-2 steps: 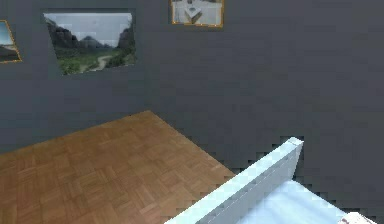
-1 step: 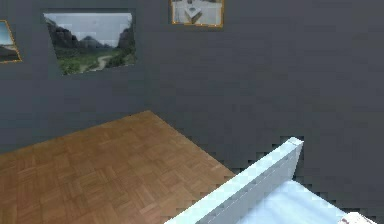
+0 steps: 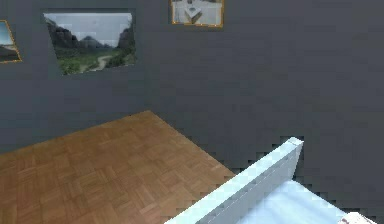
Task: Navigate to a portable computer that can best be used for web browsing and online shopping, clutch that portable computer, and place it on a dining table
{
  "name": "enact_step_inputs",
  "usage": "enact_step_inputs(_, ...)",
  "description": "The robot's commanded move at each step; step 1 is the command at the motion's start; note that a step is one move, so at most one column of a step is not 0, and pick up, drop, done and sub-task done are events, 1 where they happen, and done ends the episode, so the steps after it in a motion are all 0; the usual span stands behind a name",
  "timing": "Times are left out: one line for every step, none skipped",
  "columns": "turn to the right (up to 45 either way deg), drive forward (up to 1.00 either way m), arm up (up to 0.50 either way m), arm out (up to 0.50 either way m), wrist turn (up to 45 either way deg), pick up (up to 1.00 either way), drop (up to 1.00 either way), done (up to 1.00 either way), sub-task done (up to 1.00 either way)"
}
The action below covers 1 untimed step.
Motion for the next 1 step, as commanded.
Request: enact_step_inputs(0.0, 0.0, 0.0, 0.0, -45.0, 0.0, 0.0, 0.0, 0.0)
